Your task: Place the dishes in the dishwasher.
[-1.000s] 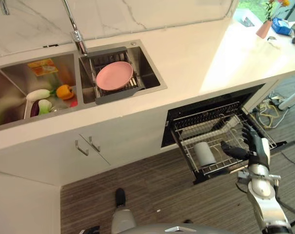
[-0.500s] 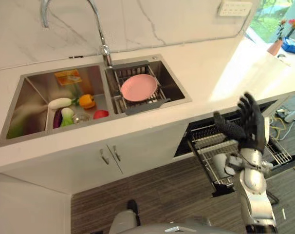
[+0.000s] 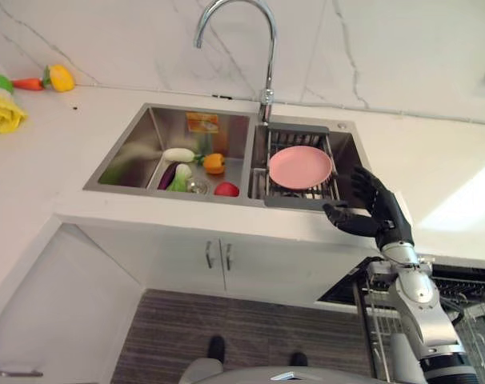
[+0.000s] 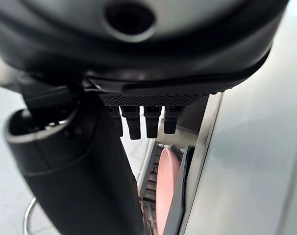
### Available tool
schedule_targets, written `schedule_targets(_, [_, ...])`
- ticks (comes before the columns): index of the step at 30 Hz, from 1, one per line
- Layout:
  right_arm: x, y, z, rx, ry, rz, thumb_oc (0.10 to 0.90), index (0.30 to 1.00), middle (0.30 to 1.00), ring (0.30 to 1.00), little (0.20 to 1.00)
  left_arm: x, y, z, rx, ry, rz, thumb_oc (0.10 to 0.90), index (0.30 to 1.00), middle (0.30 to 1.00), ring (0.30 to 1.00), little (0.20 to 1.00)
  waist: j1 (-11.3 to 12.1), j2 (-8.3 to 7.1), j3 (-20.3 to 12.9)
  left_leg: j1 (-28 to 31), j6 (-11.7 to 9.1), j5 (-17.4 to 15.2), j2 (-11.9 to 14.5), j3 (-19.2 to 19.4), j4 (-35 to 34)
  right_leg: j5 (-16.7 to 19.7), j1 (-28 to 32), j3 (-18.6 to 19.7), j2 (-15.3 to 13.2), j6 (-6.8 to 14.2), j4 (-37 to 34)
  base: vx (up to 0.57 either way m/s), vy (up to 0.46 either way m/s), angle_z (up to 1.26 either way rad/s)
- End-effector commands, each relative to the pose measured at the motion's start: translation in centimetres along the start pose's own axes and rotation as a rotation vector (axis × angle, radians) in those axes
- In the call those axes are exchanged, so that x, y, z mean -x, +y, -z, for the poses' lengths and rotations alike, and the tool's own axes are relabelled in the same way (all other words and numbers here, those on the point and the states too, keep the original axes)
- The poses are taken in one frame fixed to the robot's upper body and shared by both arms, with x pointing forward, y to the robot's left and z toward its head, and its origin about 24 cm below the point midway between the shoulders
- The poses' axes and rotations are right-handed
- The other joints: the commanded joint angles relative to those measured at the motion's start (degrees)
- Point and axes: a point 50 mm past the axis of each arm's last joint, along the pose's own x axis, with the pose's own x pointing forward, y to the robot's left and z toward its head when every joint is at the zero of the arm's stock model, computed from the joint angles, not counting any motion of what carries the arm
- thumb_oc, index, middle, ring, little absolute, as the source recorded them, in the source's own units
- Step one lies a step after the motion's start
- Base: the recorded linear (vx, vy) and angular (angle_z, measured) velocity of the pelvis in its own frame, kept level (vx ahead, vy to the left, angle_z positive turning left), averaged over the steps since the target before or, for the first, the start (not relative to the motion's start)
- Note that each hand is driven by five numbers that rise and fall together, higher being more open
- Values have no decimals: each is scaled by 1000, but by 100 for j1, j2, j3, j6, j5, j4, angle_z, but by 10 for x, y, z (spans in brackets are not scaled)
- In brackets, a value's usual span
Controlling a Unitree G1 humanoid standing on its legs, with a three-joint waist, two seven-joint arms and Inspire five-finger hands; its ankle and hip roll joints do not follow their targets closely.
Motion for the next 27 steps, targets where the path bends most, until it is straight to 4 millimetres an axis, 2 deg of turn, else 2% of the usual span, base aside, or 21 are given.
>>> schedule_targets(1, [-33, -42, -85, 205, -395, 89, 800, 900, 900, 900, 900, -3, -4, -23, -111, -50, 10, 800, 900, 900, 900, 900, -75, 404, -140, 928, -338, -836, 768, -177, -63, -279, -129, -227, -69, 280, 491, 65, -116, 18])
schedule_targets(6, [-46, -47, -101, 316, -437, 40, 800, 900, 900, 900, 900, -4, 1, -28, -146, -76, 9, 800, 900, 900, 900, 900, -18, 438, -168, 930, -443, -786, 900, -163, -88, -357, -12, -340, 17, 234, 449, 42, -58, 0])
schedule_targets(11, [-60, -40, -114, 424, -477, -19, 800, 900, 900, 900, 900, -4, 1, -31, -171, -90, 15, 800, 900, 900, 900, 900, 48, 448, -196, 944, -506, -771, 964, -129, -88, -354, 123, -414, 98, 195, 259, 36, -31, -4])
schedule_targets(12, [-65, -39, -117, 465, -483, -32, 800, 900, 900, 900, 900, -3, 0, -31, -177, -92, 19, 800, 900, 900, 900, 900, 80, 444, -208, 952, -518, -767, 978, -109, -88, -339, 157, -437, 115, 197, 171, 39, -38, -3])
schedule_targets(13, [-79, -29, -124, 537, -496, -68, 800, 900, 900, 900, 900, -3, -2, -29, -187, -93, 30, 800, 900, 900, 900, 900, 151, 457, -228, 943, -551, -767, 1016, -59, -88, -355, 168, -435, 150, 209, 57, 28, -24, -3])
schedule_targets(16, [-85, -25, -125, 556, -496, -81, 800, 900, 900, 900, 900, -3, -3, -30, -192, -94, 33, 800, 900, 900, 900, 900, 161, 458, -222, 933, -551, -767, 1013, -44, -88, -348, 153, -418, 152, 208, 57, 8, -3, -9])
schedule_targets(21, [-109, -11, -127, 665, -462, -128, 800, 900, 900, 900, 900, -3, -4, -26, -246, -80, 28, 800, 900, 900, 900, 900, 247, 399, -201, 879, -547, -763, 969, 11, -88, -303, 90, -359, 136, 230, 57, 2, 3, -1])
schedule_targets(27, [-120, -2, -126, 714, -437, -164, 800, 900, 900, 900, 900, -3, -5, -20, -235, -63, 28, 800, 900, 900, 900, 900, 334, 342, -180, 803, -542, -752, 947, 3, -88, -266, 22, -349, 115, 248, 57, 0, 0, 0])
